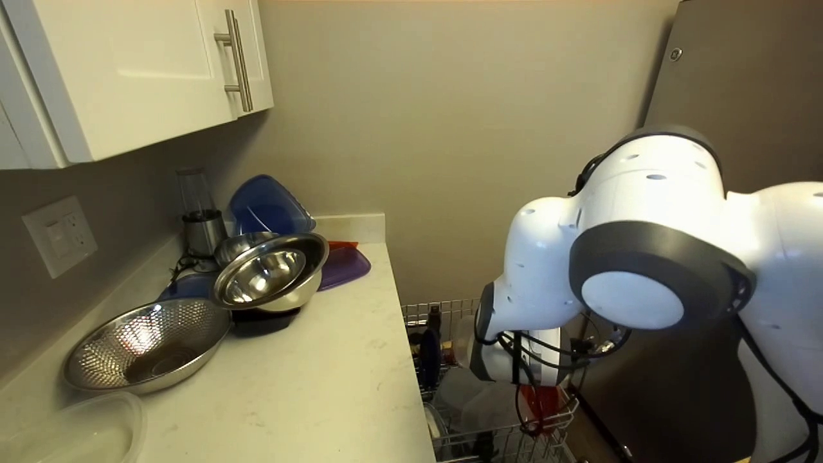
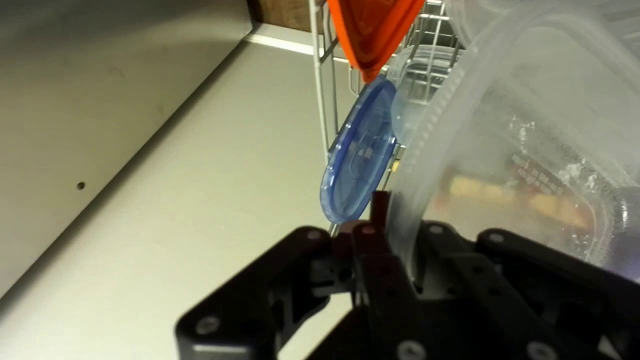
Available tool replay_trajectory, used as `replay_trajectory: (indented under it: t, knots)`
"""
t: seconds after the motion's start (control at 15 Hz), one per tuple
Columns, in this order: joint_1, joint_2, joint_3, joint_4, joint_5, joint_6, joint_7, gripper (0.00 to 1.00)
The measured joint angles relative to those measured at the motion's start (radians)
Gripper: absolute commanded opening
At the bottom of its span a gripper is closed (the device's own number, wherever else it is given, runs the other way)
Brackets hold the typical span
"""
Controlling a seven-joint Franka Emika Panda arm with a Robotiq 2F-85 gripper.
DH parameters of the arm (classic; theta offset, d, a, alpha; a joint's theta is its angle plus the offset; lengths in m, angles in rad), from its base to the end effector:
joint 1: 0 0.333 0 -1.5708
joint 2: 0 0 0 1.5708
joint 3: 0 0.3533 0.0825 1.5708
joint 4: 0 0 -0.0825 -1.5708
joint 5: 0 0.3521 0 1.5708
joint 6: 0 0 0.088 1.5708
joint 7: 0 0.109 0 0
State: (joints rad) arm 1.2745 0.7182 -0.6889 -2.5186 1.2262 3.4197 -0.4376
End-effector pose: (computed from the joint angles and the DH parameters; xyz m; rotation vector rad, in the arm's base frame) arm 0.4155 0.1325 0.2126 2.6151 -0.0590 0.7699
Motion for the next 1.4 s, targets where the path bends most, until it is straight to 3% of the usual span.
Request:
replay_trajectory:
  t: [0.27, 0.6, 1.07, 1.4]
  knots:
    - [0.165, 0.113, -0.161, 0.001, 0.063, -0.103, -0.017, 0.04]
    - [0.306, 0.310, -0.324, 0.021, 0.011, -0.296, 0.040, 0.04]
    - [0.435, 0.605, -0.494, 0.145, -0.246, -0.565, 0.295, 0.04]
    - [0.424, 0.663, -0.529, 0.181, -0.621, -0.594, 0.589, 0.04]
